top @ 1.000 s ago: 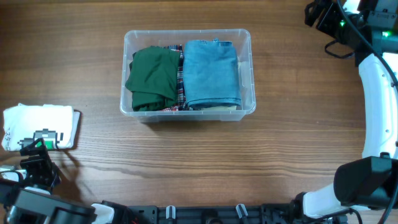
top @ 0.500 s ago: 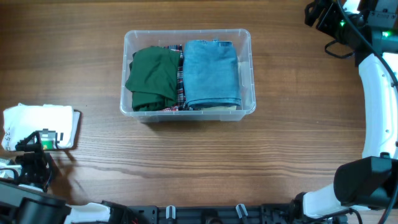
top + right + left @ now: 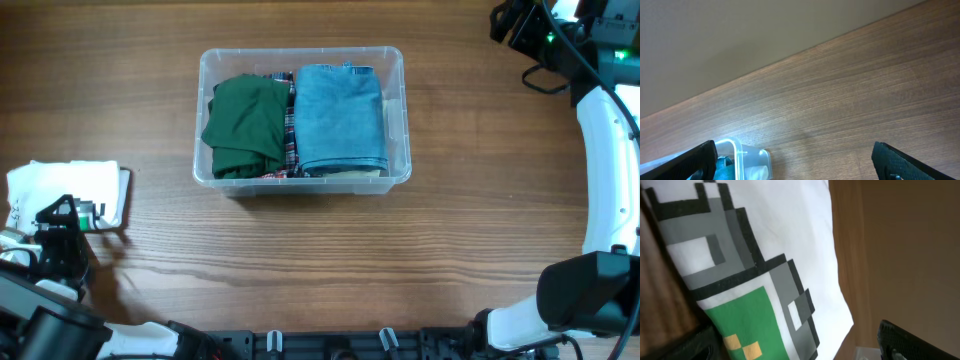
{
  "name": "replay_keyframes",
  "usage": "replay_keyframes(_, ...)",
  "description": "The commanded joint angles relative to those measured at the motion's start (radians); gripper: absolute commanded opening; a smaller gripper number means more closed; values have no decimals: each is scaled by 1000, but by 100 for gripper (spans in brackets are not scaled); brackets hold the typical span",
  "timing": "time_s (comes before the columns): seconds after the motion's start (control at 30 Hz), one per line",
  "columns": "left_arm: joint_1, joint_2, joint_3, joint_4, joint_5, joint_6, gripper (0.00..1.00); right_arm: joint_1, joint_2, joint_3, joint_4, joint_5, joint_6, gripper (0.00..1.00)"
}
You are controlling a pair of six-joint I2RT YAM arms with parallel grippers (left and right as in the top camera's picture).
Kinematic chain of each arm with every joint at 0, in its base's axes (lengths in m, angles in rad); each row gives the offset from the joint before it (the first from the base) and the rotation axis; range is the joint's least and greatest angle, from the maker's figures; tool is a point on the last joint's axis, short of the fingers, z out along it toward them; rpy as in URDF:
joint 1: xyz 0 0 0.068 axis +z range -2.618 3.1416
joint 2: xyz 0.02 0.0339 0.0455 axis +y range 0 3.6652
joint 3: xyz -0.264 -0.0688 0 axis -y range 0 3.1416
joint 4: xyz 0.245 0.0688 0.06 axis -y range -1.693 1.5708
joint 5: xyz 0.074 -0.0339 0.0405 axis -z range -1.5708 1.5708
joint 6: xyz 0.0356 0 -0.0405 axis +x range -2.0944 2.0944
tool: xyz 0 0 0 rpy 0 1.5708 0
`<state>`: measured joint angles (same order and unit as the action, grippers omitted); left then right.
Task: Pack container
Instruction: 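Grasp the white graphic T-shirt with the left gripper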
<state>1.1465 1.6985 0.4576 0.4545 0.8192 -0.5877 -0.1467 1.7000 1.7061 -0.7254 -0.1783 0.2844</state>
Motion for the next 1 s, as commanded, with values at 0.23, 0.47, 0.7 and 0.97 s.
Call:
replay_keyframes(0.23,-52,66,-47,-55,-166,-4,100,2,11,-6,3,7,6,100)
replay_keyframes(0.47,-57,65,-47,-214,-163,-95,100,2,11,-6,3,7,6,100)
replay_keyframes(0.7,-177,65,-47,-264,-247,-215,100,2,11,-6,3,7,7,100)
replay_keyframes(0.97,-346,65,-47,-315,-290,-266,100,2,11,-6,3,7,6,100)
